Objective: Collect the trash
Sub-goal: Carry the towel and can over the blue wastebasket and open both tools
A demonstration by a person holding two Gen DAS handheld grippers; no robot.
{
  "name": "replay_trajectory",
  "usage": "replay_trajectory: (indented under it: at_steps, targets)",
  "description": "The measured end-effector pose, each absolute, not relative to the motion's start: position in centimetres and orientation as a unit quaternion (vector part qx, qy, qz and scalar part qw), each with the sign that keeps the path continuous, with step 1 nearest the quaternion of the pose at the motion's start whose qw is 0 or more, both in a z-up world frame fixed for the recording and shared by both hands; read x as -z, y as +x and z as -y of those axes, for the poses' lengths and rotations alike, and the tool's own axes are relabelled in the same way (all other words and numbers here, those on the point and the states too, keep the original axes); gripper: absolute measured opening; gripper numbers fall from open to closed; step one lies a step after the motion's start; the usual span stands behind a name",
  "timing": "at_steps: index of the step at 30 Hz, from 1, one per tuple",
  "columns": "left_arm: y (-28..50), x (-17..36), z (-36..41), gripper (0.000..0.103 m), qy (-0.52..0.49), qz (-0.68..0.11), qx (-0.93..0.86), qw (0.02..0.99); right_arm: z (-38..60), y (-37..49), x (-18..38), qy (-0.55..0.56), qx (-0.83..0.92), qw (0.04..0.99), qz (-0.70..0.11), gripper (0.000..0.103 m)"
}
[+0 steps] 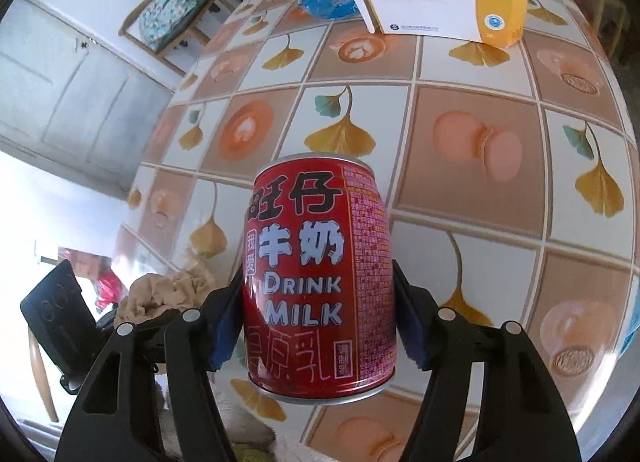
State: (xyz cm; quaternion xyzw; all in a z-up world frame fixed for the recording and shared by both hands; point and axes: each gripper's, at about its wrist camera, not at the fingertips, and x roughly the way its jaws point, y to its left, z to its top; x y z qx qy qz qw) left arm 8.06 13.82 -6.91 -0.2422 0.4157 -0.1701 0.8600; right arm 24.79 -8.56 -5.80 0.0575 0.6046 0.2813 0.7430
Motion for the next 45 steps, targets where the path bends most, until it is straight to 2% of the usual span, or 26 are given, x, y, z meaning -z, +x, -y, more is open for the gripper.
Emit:
replay_trajectory:
  at_steps: [10,16,22,28,35,41,45]
  targets:
    - [7.7,3.7,-12.3,0.01,-0.223,-0.391,0.176,0.876,11.1,22.8,3.0,0.108,-0.303,0.757,-0.569,0.064]
    - [8.1,0.5,-9.5,0.01,-0.194,-0.375,0.197,0.885,15.9,21.0,0.7,0.159,-0.304,0.774,-0.532,0.064]
    - [9.5,-3.1,-4.9,0.01,-0.159,-0.358,0.252,0.885,25.5,17.6,-2.3,0.216,-0.24,0.82,-0.472,0.064]
    - [13.0,-5.6,3.2,0.01,-0.12,-0.367,0.344,0.856,36.3,12.7,-3.8,0.245,-0.127,0.863,-0.423,0.064]
    - [17.5,-4.5,15.2,0.01,-0.084,-0.432,0.432,0.788,46.7,8.4,1.9,0.334,-0.023,0.842,-0.424,0.064]
    - [21.3,0.3,26.0,0.012,-0.039,-0.527,0.452,0.719,51.5,7.6,8.9,0.401,0.021,0.805,-0.437,0.064]
    - [24.5,5.4,32.1,0.012,-0.023,-0.605,0.421,0.675,53.1,7.8,13.0,0.437,0.037,0.78,-0.447,0.064]
